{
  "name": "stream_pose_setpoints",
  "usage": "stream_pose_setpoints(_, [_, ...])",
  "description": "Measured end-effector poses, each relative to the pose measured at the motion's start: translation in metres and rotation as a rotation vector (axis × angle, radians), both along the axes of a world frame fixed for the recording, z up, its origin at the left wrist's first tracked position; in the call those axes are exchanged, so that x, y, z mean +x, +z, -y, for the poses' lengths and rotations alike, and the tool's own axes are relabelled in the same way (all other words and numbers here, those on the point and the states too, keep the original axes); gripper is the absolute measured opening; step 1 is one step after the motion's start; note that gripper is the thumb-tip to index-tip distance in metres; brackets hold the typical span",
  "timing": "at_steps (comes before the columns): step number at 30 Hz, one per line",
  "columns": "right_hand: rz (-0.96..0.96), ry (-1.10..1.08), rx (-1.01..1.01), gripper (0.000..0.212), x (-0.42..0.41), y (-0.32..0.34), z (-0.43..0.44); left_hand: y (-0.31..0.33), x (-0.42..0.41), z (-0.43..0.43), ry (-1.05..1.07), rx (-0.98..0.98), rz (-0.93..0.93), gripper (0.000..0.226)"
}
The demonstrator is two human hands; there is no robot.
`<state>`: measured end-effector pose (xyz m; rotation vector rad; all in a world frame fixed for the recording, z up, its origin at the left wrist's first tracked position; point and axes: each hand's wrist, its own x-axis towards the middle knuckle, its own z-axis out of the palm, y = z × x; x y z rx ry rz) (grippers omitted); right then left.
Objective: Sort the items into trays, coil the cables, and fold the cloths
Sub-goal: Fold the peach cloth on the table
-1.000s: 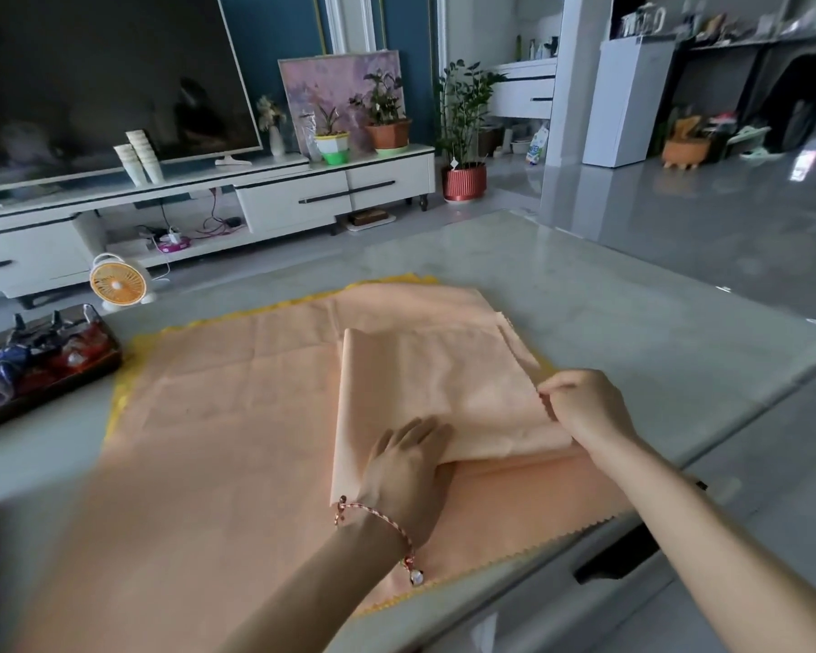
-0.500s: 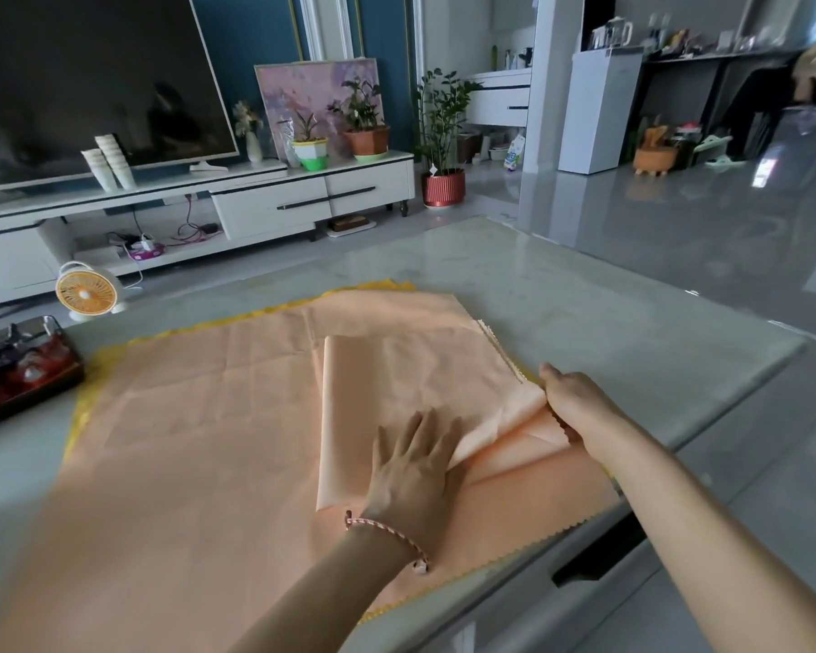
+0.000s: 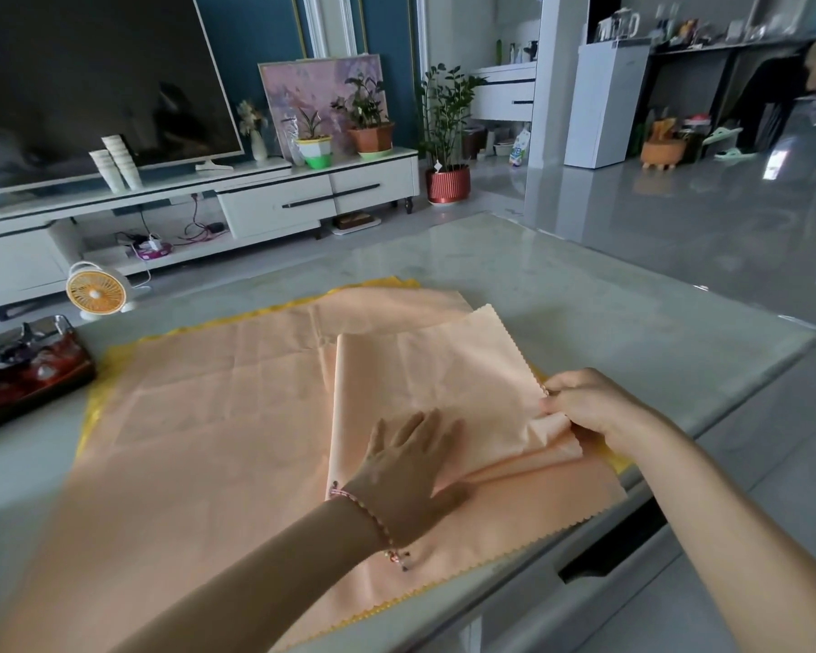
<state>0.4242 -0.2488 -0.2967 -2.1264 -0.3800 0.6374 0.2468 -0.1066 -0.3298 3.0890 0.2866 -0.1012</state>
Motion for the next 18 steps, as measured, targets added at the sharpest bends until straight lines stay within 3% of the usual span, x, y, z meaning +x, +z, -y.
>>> stream_pose_setpoints(5, [0.140,0.033,-0.040,0.044,0.003,-0.005,0.004,0.006,-0.042,-0.038,-0.031,0.016,0.092,0.061])
stream_pose_setpoints(8, [0.510,0.034,-0.171,0.031,-0.009,0.002,0.000,0.010,-0.049,-0.040,-0.020,-0.052,0.161,0.060])
stream_pose_setpoints(9, [0.626,0.052,-0.109,0.024,-0.018,0.005,-0.003,0.011,-0.048,-0.038,-0.042,-0.015,0.206,0.058])
stream_pose_setpoints(10, [0.664,0.124,-0.014,0.021,-0.029,0.009,-0.007,0.015,-0.046,-0.036,-0.057,0.014,0.248,0.054])
stream_pose_setpoints(12, [0.589,0.407,0.108,0.041,-0.057,0.015,-0.014,0.023,-0.046,-0.031,-0.025,0.036,0.325,0.041])
stream_pose_setpoints(14, [0.628,0.637,-0.090,0.061,-0.077,0.008,-0.020,0.029,-0.049,-0.030,0.040,0.019,0.291,0.033])
stream_pose_setpoints(16, [0.862,0.699,-0.254,0.044,-0.082,-0.001,-0.018,0.028,-0.056,-0.033,0.031,0.017,0.272,0.033])
stream_pose_setpoints(18, [0.873,0.659,-0.238,0.012,-0.083,0.000,-0.011,0.029,-0.071,-0.039,0.003,-0.067,0.273,0.031])
